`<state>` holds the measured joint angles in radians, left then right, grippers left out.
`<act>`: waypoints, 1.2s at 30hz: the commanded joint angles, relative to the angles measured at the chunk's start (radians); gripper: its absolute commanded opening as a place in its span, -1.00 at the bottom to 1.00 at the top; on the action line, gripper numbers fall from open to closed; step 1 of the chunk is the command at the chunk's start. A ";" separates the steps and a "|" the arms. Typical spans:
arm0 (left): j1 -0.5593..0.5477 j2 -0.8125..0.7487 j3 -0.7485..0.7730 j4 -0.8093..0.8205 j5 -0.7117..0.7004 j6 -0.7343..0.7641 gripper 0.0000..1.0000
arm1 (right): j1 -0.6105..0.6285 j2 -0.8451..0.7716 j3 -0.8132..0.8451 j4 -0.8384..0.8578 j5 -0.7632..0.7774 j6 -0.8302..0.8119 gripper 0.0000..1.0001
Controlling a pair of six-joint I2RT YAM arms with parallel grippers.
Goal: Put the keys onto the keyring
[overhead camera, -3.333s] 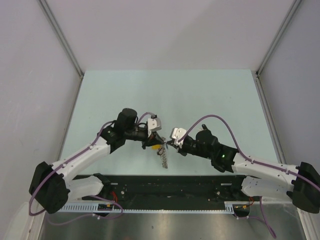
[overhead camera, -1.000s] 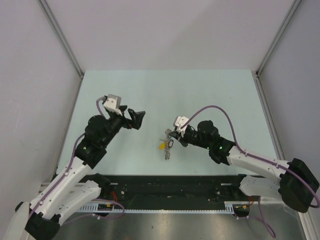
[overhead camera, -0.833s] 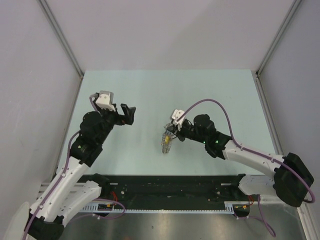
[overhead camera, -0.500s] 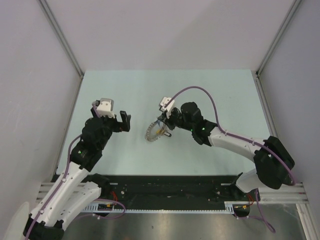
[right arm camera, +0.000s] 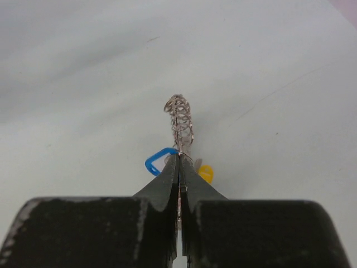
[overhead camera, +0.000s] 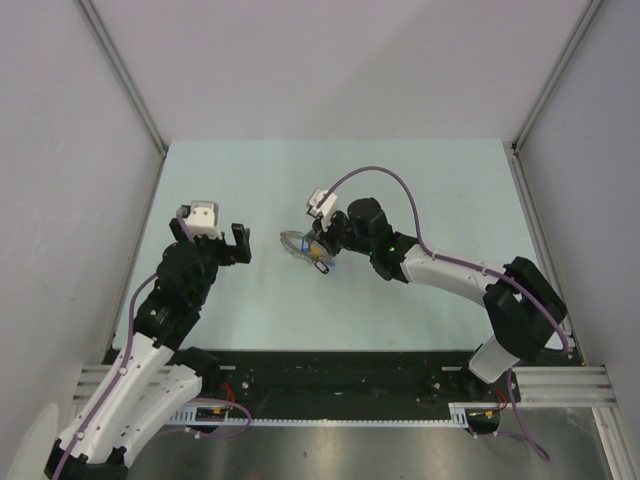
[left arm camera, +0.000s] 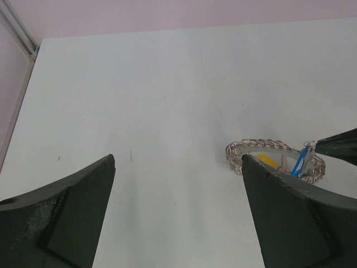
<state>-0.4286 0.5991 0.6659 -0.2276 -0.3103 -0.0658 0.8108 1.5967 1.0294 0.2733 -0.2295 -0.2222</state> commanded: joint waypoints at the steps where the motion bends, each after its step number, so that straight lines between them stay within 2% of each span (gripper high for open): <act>1: 0.008 -0.009 -0.008 0.022 -0.023 0.023 1.00 | 0.030 -0.041 -0.050 -0.069 -0.021 0.063 -1.00; 12: 0.008 0.007 -0.008 0.019 -0.015 0.024 1.00 | 0.041 -0.044 -0.230 -0.141 -0.027 0.201 -1.00; 17: 0.008 0.013 -0.008 0.020 -0.015 0.026 1.00 | 0.057 -0.032 -0.256 -0.172 -0.034 0.245 -1.00; 21: 0.008 0.021 -0.008 0.020 -0.007 0.026 1.00 | 0.076 -0.030 -0.264 -0.194 -0.028 0.271 -0.91; 24: 0.008 0.024 -0.009 0.020 -0.004 0.026 1.00 | 0.077 -0.038 -0.264 -0.207 -0.027 0.291 -0.75; 25: 0.008 0.025 -0.009 0.022 0.000 0.024 1.00 | 0.077 -0.043 -0.262 -0.209 -0.027 0.296 -0.63; 29: 0.008 0.036 -0.009 0.020 0.013 0.026 1.00 | 0.071 -0.083 -0.262 -0.233 -0.024 0.323 -0.33; 36: 0.008 0.060 -0.003 0.010 0.060 0.014 1.00 | -0.027 -0.208 -0.262 -0.339 -0.021 0.403 0.06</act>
<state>-0.4286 0.6514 0.6617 -0.2279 -0.2916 -0.0601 0.8474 1.4776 0.7662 -0.0048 -0.2527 0.1234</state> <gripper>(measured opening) 0.996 0.492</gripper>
